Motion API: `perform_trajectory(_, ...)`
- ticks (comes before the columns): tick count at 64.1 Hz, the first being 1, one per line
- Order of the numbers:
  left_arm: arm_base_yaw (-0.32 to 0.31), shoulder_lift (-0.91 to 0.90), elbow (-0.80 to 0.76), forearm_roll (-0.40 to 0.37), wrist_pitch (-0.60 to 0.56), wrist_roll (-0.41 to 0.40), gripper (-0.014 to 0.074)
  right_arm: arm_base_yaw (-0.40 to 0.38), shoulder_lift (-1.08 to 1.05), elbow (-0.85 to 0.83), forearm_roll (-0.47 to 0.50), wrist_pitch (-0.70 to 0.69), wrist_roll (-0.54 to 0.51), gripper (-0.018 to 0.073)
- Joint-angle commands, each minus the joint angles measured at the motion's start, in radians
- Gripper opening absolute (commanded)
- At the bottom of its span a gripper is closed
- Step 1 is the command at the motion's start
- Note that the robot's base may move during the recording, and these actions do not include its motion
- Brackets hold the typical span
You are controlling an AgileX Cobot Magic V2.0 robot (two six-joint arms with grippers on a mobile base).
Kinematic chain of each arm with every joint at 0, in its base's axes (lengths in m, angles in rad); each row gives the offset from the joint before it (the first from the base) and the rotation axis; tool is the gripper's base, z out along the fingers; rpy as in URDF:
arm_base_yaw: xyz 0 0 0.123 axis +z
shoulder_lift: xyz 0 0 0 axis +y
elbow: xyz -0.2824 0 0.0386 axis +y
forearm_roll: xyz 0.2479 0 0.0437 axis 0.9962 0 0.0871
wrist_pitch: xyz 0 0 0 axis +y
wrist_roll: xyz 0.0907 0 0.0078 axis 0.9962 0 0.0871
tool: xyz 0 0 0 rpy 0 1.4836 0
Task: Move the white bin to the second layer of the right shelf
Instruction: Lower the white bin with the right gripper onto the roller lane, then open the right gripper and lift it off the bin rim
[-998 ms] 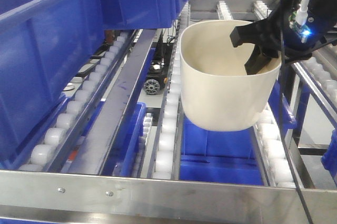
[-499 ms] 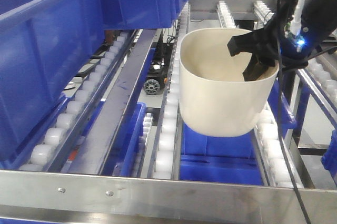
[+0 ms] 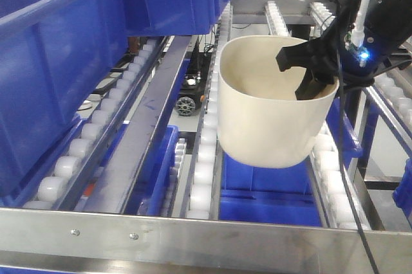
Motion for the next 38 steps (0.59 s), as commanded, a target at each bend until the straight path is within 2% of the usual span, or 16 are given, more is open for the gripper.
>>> perform_trajectory(1,0.001,-0.014,0.037,-0.005,-0.084,-0.004,0.0085,-0.006,-0.059,-0.032,-0.001,-0.076,-0.004,0.0245)
perform_trajectory(6,0.001,-0.014,0.037,-0.005,-0.084,-0.004,0.0085,-0.006,-0.072,-0.032,-0.001,-0.082,-0.004,0.0359)
perform_trajectory(12,0.001,-0.014,0.037,-0.005,-0.084,-0.004,0.0085,-0.006,-0.091,-0.032,-0.001,-0.087,-0.004,0.0427)
perform_trajectory(38,0.001,-0.014,0.037,-0.005,-0.084,-0.004,0.0085,-0.006,-0.186,-0.032,0.001,-0.081,-0.004,0.0435)
